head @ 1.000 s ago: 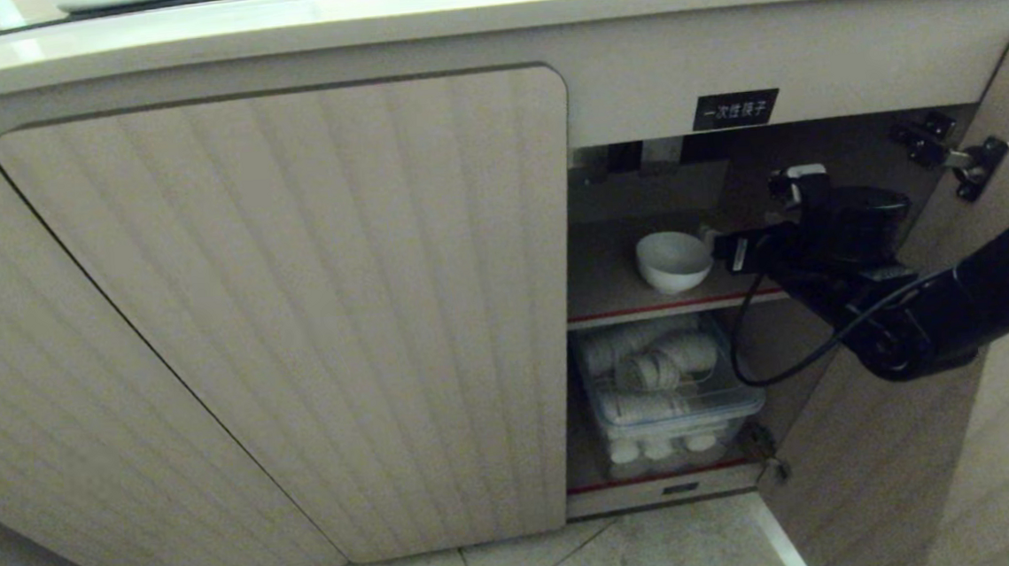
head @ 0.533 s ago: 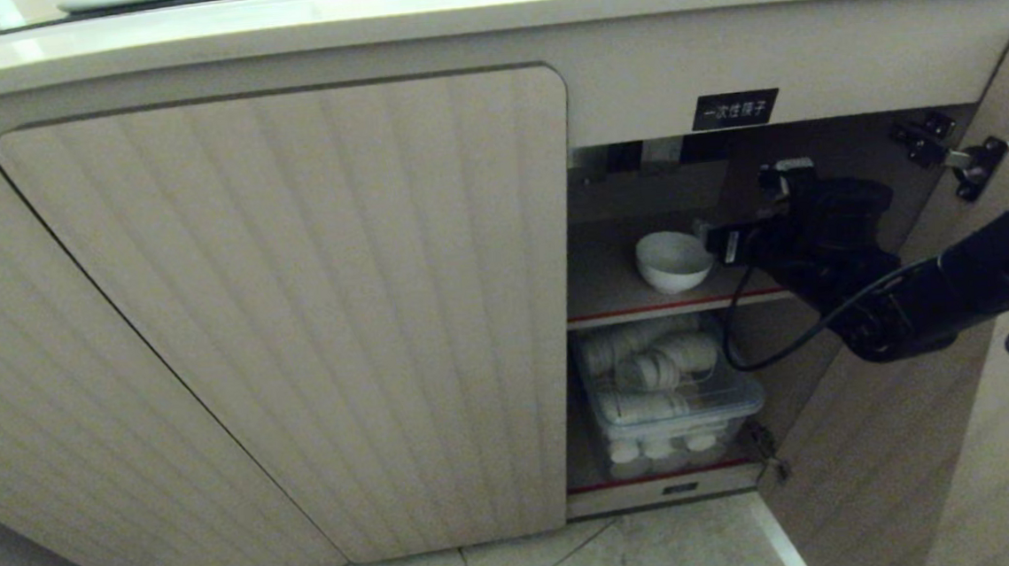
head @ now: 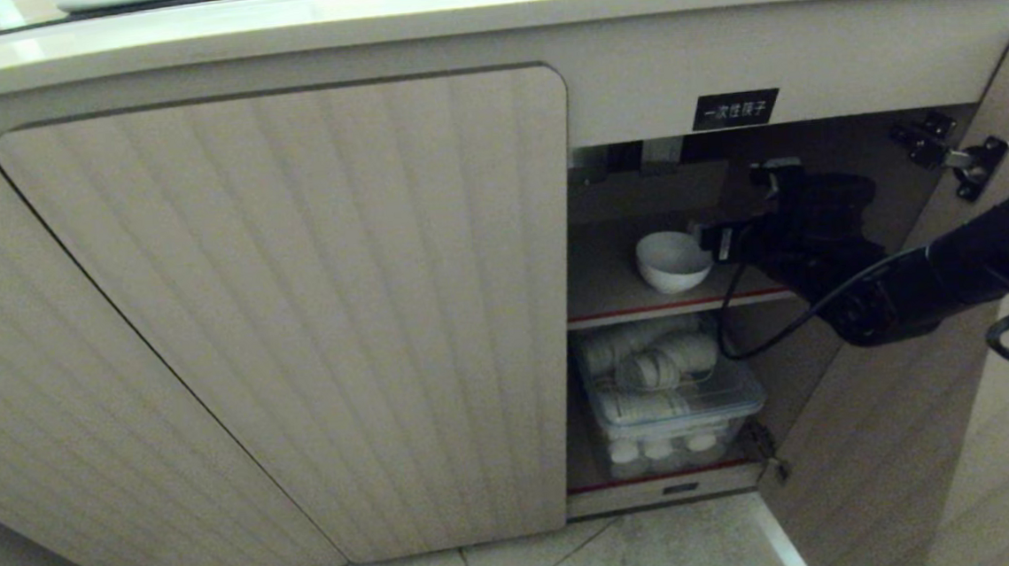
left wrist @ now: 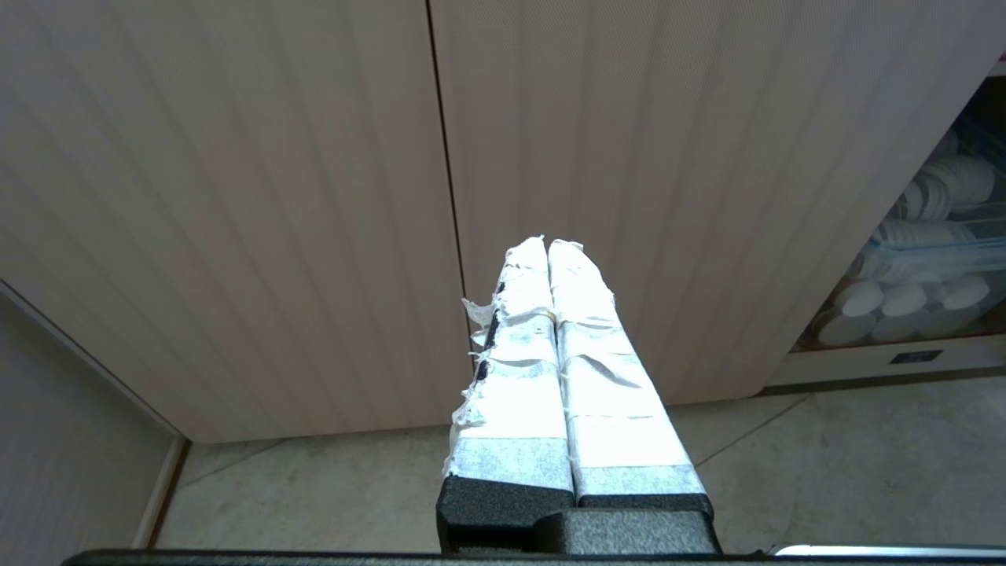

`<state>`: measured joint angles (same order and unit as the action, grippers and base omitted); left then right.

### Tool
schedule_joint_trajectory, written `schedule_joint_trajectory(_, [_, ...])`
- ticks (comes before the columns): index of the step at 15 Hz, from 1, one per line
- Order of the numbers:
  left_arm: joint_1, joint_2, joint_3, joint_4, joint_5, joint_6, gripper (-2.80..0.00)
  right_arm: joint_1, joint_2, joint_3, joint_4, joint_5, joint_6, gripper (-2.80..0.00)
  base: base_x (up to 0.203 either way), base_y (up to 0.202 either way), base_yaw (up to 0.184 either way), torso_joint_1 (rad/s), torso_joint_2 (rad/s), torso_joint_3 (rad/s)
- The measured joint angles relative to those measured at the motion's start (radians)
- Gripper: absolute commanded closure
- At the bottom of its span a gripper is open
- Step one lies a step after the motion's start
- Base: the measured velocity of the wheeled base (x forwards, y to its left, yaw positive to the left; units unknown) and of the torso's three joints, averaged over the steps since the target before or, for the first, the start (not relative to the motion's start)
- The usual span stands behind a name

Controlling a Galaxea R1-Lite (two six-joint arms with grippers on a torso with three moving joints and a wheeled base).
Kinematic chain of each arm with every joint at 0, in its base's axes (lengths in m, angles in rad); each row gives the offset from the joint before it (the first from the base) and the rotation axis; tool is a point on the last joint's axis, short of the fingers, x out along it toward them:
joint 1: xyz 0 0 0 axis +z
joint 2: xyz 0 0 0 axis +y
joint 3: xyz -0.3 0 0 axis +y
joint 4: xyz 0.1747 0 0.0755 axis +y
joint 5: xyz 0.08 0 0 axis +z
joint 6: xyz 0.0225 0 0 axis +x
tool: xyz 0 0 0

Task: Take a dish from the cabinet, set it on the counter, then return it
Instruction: Take the bowl from the cabinet

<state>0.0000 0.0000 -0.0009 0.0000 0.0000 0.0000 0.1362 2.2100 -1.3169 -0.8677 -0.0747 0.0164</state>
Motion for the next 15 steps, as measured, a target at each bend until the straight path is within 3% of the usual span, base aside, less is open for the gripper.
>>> schedule_joint_trajectory(5, [0.0, 0.0, 0.0, 0.0, 0.0, 0.0, 0.0, 0.001, 0.012, -0.031, 0.062, 0.008, 0.005, -2.8, 0.0, 0.0, 0.0, 0.0, 0.0, 0.0])
schedule_joint_trajectory(8, [0.0, 0.0, 0.0, 0.0, 0.0, 0.0, 0.0, 0.001, 0.014, -0.061, 0.097, 0.075, 0.006, -2.8, 0.0, 0.0, 0.0, 0.0, 0.0, 0.0])
schedule_joint_trajectory(15, [0.0, 0.0, 0.0, 0.0, 0.0, 0.0, 0.0, 0.002, 0.035, -0.189, 0.246, 0.075, 0.004, -2.8, 0.0, 0.0, 0.0, 0.0, 0.0, 0.0])
